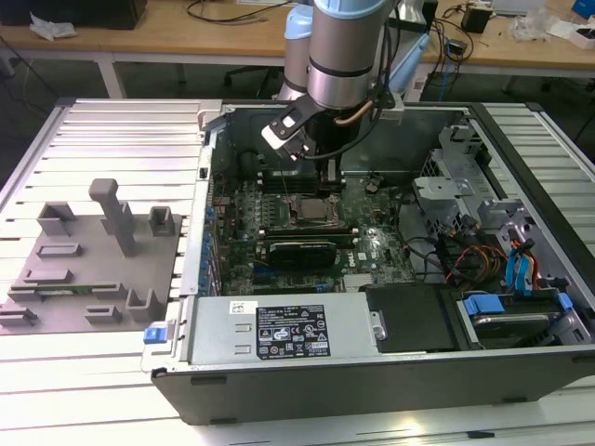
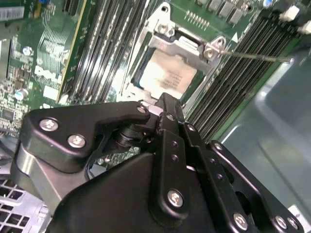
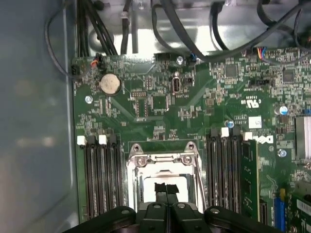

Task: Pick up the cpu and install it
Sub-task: 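Close the cpu cover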

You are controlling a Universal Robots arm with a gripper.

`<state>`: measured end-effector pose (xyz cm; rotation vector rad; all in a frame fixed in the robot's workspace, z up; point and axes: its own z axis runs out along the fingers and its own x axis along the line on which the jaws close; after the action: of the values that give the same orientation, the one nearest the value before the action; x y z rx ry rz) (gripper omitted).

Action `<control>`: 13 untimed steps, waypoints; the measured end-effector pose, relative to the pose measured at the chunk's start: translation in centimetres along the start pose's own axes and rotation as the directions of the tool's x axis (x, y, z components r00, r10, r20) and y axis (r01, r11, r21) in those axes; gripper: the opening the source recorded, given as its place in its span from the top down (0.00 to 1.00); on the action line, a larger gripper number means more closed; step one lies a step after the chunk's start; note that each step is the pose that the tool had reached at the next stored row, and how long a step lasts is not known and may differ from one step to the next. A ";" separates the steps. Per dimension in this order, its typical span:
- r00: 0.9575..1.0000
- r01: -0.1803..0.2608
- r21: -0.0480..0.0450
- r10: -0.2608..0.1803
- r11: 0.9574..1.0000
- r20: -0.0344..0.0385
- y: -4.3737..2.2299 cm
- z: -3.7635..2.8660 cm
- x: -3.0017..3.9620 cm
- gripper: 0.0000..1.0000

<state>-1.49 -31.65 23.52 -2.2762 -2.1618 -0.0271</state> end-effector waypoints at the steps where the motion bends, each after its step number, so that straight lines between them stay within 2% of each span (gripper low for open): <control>1: 1.000 0.000 0.000 0.000 1.000 0.000 -0.02 0.01 0.00 0.89; 7: 1.000 0.009 0.000 -0.009 1.000 0.000 -0.03 0.01 0.00 0.89; 9: 0.998 0.057 0.001 -0.057 0.998 0.000 -0.03 0.01 0.00 0.89; 10: 0.994 0.105 0.001 -0.105 0.994 -0.001 -0.03 0.01 0.00 0.89; 11: 0.988 0.154 0.002 -0.154 0.988 -0.001 -0.03 0.01 0.00 0.89; 13: 0.982 0.190 0.002 -0.190 0.982 -0.002 -0.03 0.01 0.00 0.89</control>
<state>-1.52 -31.66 23.51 -2.0589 -2.3681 -0.0261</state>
